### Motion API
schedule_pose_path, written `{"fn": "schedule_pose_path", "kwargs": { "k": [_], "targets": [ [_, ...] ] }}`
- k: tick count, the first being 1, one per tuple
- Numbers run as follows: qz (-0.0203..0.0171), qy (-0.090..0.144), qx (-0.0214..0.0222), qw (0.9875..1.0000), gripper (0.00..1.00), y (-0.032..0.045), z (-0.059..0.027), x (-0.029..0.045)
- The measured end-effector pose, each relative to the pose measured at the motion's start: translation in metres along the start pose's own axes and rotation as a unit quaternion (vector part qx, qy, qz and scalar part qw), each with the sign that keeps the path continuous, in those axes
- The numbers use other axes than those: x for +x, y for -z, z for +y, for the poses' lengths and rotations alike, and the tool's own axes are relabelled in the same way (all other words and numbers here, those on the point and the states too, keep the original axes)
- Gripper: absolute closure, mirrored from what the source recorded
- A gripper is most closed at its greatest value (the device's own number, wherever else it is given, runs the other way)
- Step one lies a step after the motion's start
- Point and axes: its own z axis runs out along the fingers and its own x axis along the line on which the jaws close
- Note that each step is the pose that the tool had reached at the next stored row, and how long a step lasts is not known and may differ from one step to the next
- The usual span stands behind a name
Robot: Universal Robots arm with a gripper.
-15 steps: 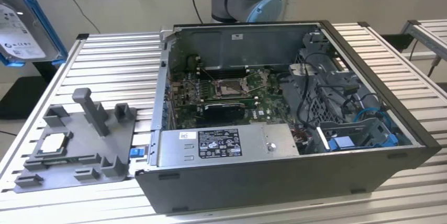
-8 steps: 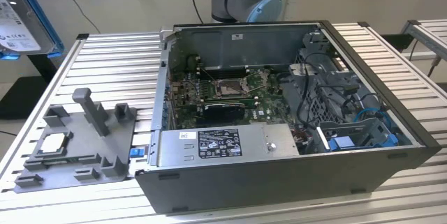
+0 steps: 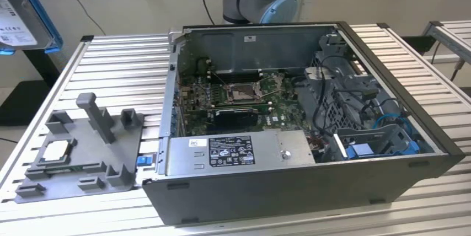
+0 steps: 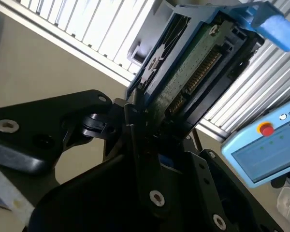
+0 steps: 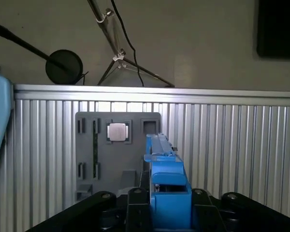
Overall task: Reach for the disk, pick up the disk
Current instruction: 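Pick up the disk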
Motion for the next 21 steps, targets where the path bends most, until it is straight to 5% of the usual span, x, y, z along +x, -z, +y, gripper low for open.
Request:
{"fn": "schedule_pose_path", "kwargs": {
  "k": [21],
  "targets": [
    [-0.0002, 0.000, 0.0000, 1.0000, 1.00, 0.0451, 0.0010, -0.0020]
  ]
}}
